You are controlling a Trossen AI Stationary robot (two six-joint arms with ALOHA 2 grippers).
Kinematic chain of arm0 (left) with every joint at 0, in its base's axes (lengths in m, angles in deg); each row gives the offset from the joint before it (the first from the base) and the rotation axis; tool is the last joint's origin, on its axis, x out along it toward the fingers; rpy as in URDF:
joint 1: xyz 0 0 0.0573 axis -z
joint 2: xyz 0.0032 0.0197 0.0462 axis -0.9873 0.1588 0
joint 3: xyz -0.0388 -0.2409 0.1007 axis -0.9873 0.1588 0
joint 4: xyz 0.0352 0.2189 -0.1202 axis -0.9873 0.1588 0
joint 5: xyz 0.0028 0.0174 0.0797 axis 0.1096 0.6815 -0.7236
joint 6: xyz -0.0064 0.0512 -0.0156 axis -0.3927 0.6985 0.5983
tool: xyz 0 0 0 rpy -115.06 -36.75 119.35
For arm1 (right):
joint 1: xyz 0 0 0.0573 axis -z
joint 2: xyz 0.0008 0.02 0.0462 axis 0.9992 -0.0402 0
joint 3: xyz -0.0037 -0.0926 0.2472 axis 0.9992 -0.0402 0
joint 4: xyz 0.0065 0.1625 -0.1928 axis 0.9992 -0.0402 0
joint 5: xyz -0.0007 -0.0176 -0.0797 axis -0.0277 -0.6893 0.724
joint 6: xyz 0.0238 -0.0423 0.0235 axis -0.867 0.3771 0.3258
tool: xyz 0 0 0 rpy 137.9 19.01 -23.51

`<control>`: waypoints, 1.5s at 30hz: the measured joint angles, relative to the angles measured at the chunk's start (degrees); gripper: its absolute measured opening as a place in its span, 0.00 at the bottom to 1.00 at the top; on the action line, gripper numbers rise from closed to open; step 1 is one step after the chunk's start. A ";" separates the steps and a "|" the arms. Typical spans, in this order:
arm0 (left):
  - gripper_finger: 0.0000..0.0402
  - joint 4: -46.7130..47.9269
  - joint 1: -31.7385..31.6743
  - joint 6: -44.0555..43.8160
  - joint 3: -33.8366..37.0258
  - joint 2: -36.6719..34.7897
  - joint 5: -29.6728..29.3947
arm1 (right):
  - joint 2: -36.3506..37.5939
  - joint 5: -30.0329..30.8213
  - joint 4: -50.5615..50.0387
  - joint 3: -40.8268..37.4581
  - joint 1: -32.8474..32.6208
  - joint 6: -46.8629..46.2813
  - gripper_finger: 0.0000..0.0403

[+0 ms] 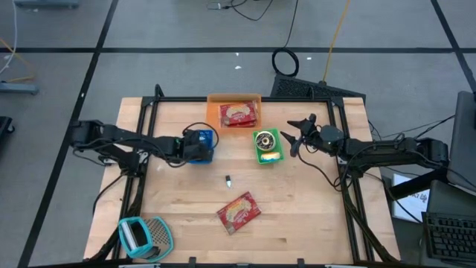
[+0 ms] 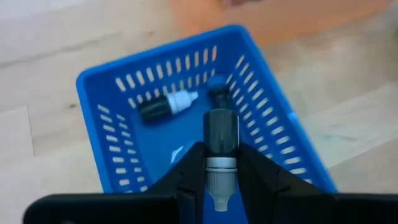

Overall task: Pick & Place Food Item
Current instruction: Put the green food coloring bottle into the blue bin, then put the red popcorn bag into the orange bin

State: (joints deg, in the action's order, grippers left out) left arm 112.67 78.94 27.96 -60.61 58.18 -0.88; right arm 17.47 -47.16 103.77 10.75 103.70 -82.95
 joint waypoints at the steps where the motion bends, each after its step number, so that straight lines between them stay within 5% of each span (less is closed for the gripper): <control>1: 0.17 -0.10 -0.07 -0.28 0.00 0.77 0.27 | 0.02 0.00 0.24 0.00 0.00 0.00 0.60; 7: 0.18 -0.27 -1.11 -0.36 0.00 2.75 0.36 | 0.02 -0.02 0.17 0.00 0.00 -0.04 0.60; 19: 0.41 0.11 -2.72 0.42 -0.02 2.66 3.81 | 0.02 -0.02 -1.55 0.00 0.00 -0.26 0.60; 27: 0.46 0.08 -2.72 9.13 -0.63 1.73 2.51 | 0.02 -0.04 -1.22 0.00 0.00 -0.07 0.60; 34: 0.46 -7.12 0.42 16.07 -1.33 -4.69 -4.27 | 0.02 -1.03 -1.28 0.00 -0.40 0.03 0.60; 39: 0.46 -17.60 6.00 29.26 -1.40 -8.25 -12.97 | -0.03 -11.22 0.99 -0.01 -2.09 -1.03 0.60; 42: 0.46 -21.81 8.14 35.71 -0.81 -9.25 -15.05 | -1.35 -17.39 8.14 0.07 -6.06 -4.03 0.60; 45: 0.46 -23.31 8.65 39.17 -0.70 -9.52 -14.55 | -5.15 -15.50 6.77 2.62 -13.43 -3.07 0.60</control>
State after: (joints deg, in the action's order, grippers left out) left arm 89.36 87.59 67.13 -61.31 48.67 -15.43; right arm 12.33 -62.66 110.55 13.37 90.27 -86.02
